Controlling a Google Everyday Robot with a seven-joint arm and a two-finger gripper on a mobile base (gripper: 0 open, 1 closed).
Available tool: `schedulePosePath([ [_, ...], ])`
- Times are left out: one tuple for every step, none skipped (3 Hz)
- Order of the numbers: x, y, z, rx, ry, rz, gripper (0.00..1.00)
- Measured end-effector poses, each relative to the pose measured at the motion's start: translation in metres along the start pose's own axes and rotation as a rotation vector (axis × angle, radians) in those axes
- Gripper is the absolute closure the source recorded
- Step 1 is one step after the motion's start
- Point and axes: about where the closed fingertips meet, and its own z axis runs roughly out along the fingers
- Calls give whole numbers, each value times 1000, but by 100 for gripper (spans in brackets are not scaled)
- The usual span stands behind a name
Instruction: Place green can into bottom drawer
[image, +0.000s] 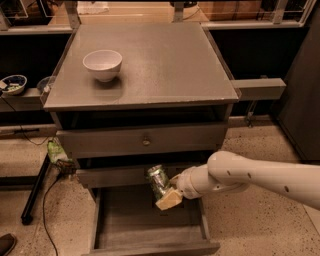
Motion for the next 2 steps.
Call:
schedulePosePath([
  [0,0,0,0,0,0,100],
  [9,-1,14,6,20,16,100],
])
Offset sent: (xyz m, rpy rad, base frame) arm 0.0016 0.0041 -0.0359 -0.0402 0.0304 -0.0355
